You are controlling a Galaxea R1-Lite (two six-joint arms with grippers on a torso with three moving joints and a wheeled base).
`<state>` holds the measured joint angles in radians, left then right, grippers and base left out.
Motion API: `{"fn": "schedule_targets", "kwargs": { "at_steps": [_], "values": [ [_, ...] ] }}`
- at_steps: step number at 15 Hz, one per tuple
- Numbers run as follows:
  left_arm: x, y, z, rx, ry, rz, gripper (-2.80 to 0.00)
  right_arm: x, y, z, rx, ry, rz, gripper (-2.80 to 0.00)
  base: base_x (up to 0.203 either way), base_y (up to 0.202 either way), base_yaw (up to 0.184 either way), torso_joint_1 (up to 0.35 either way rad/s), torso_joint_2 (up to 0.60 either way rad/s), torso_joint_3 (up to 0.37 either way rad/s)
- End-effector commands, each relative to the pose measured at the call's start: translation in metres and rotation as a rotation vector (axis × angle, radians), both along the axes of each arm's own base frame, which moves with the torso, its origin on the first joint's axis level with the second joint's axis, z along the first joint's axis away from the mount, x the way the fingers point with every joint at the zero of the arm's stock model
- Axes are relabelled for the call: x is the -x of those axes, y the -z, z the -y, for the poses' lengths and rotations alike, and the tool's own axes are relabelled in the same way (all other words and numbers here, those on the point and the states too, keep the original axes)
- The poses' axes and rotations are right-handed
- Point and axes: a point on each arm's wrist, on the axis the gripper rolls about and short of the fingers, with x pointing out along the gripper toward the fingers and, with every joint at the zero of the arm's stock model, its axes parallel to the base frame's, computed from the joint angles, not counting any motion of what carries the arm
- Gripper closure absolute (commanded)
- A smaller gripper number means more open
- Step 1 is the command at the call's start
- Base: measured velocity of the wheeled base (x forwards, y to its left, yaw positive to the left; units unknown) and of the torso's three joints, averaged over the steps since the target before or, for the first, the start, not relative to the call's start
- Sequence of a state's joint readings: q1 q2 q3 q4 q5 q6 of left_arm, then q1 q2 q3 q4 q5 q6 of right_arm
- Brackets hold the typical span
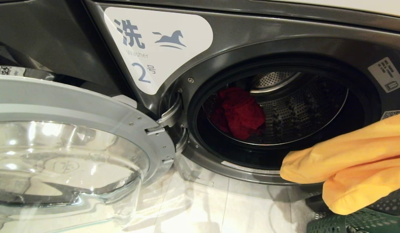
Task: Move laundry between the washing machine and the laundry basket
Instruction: Pick a cloth and place it into the basket
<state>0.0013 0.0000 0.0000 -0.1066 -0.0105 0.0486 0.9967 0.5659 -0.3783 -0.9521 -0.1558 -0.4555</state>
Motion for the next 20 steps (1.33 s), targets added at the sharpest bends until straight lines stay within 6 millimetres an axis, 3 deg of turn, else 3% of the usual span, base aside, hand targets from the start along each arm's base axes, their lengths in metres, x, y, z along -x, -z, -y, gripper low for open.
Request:
{"fn": "schedule_targets", "kwargs": {
  "at_steps": [1, 7, 20],
  "values": [
    [-0.003, 0.011, 0.0, 0.0, 0.0, -0.041, 0.0, 0.002, -0.001, 0.002, -0.013, -0.004, 0.017, 0.0, 0.0, 0.0, 0.0, 0.0, 0.0, 0.0],
    [-0.003, 0.011, 0.0, 0.0, 0.0, -0.041, 0.0, 0.001, 0.005, 0.001, 0.038, 0.043, 0.041, 0.0, -0.001, 0.001, -0.011, 0.001, 0.0, 0.0],
    [-0.003, 0.011, 0.0, 0.0, 0.0, -0.041, 0.0, -0.01, 0.007, -0.011, 0.082, 0.142, -0.017, 0.0, -0.001, 0.008, -0.171, 0.001, 0.0, 0.003]
  ]
}}
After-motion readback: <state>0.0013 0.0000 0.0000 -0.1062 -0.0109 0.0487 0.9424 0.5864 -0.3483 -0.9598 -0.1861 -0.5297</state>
